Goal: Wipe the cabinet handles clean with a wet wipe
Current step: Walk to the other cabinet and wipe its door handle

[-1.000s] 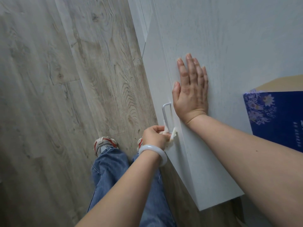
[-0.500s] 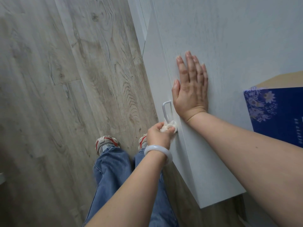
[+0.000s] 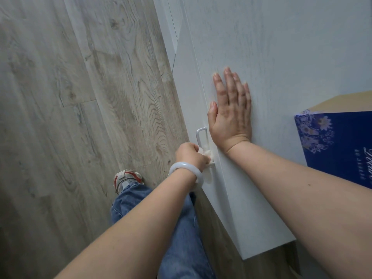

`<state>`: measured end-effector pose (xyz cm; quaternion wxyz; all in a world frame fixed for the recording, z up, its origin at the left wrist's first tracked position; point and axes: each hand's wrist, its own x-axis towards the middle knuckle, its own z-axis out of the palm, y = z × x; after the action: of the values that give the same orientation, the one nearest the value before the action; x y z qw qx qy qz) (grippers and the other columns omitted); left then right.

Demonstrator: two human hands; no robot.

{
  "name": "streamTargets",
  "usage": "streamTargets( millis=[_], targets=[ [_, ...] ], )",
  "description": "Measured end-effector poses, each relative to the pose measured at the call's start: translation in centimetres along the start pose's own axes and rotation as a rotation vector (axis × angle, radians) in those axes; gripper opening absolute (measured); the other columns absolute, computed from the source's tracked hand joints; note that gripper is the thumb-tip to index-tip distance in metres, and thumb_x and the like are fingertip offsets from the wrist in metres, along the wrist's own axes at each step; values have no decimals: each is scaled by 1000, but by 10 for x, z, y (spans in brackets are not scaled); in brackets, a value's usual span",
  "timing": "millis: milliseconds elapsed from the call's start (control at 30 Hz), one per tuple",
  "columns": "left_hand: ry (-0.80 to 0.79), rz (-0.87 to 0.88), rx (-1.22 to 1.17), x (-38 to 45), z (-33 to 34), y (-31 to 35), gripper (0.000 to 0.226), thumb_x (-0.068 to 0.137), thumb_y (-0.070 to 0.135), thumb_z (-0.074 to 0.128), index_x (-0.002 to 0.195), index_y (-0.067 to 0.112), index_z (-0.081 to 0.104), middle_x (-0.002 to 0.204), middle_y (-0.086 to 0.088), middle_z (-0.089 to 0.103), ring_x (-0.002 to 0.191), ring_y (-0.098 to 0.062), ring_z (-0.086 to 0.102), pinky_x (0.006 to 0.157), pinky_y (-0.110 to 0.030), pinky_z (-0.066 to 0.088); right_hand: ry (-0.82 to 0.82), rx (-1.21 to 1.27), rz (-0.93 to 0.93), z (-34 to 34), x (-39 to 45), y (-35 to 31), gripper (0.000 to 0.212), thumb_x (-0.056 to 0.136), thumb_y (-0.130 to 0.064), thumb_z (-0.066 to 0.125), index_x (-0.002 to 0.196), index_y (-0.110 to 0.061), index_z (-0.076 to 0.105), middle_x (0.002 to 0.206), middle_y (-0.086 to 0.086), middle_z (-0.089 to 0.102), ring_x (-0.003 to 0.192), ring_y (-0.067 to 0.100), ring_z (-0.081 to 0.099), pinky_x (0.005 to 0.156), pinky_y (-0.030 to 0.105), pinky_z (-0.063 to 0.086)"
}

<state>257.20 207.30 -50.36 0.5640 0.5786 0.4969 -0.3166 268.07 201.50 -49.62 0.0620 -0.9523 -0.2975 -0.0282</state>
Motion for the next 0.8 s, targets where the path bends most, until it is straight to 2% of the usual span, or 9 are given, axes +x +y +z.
streamTargets(
  millis=[67,133,200,267,367,433,533,633,800],
  targets=[
    [25,75,73,1,-6,5,23,74,15,76,71,16,53,74,-2,51,66,-18,49,58,-25,43,-4,-1,1,1,0,0,60,88,-26,40,147,-15,34,155,10,29,143,24,25,117,46,18],
    [38,128,47,3,-16,14,21,72,14,79,79,15,60,74,1,58,64,-14,54,54,-20,44,-7,1,1,1,0,0,60,88,-26,40,147,-15,34,155,10,29,143,24,25,117,46,18],
    [104,157,-92,9,-28,26,25,70,14,83,87,16,63,80,3,66,69,-11,61,60,-18,48,-6,-3,3,0,0,0,60,88,-26,40,147,-15,35,155,10,29,143,24,25,118,45,17],
    [178,175,-233,15,-37,36,28,71,12,83,94,15,66,85,1,69,73,-11,64,67,-22,51,-9,-2,1,0,0,-1,61,88,-26,40,147,-15,34,155,10,28,143,24,24,118,46,17],
    [230,196,-310,9,-34,32,13,78,11,76,87,16,68,71,7,65,59,-4,56,56,-16,44,-14,4,1,-1,0,0,61,88,-26,40,148,-15,33,155,10,27,144,24,23,118,46,16],
    [246,166,-370,3,-27,18,6,80,14,74,84,16,70,67,6,63,54,-5,53,50,-15,44,-10,3,4,-1,0,0,61,88,-25,41,148,-15,33,155,10,27,144,24,23,118,45,16],
    [214,86,-417,-4,-15,-4,4,81,14,73,78,12,71,69,-3,65,61,-15,55,60,-26,48,0,2,2,0,0,0,60,89,-25,40,148,-15,34,155,10,28,144,24,24,118,45,16],
    [114,26,-455,-15,-9,-19,5,83,11,71,80,15,73,76,-7,70,67,-18,62,72,-38,56,-10,-3,2,0,0,0,60,89,-25,40,148,-15,33,155,10,27,144,24,23,118,45,16],
    [69,131,-551,-4,-25,2,23,85,3,66,78,25,70,84,-4,72,79,-23,67,82,-44,55,-2,2,2,0,0,-1,60,88,-25,40,148,-15,34,155,10,27,144,23,23,118,45,16]
  ],
)
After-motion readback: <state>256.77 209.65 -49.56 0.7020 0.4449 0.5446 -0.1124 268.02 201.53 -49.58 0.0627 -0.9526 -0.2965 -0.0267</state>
